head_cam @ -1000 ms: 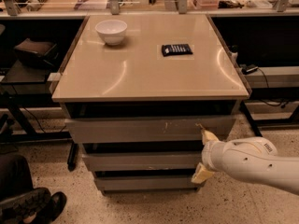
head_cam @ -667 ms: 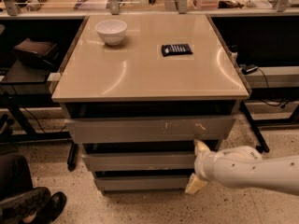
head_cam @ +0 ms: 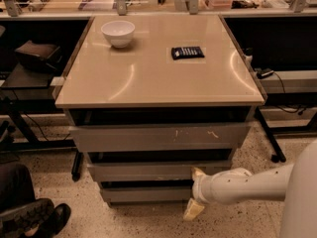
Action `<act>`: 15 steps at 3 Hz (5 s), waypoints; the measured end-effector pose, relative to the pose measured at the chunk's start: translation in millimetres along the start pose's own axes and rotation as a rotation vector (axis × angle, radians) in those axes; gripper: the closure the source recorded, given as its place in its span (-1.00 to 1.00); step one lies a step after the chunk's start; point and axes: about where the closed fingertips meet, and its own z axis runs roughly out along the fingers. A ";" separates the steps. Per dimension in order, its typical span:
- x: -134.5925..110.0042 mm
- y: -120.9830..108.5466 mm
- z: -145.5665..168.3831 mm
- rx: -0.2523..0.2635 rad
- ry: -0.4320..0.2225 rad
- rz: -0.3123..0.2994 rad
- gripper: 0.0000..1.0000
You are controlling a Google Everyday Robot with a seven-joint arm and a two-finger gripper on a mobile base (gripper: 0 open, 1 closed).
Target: Open middle drawer
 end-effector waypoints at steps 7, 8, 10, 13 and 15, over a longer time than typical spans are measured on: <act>-12.9 -74.4 58.3 0.145 -0.091 0.017 -1.00; -12.9 -74.3 58.4 0.145 -0.091 0.017 -0.62; -12.9 -74.3 58.4 0.145 -0.091 0.017 0.31; -14.9 -78.8 48.9 0.145 -0.091 0.017 1.00; -27.3 -53.7 27.8 0.156 -0.154 0.108 1.00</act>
Offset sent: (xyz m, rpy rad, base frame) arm 0.0768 -0.0389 0.0097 0.0015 -0.2338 -0.1894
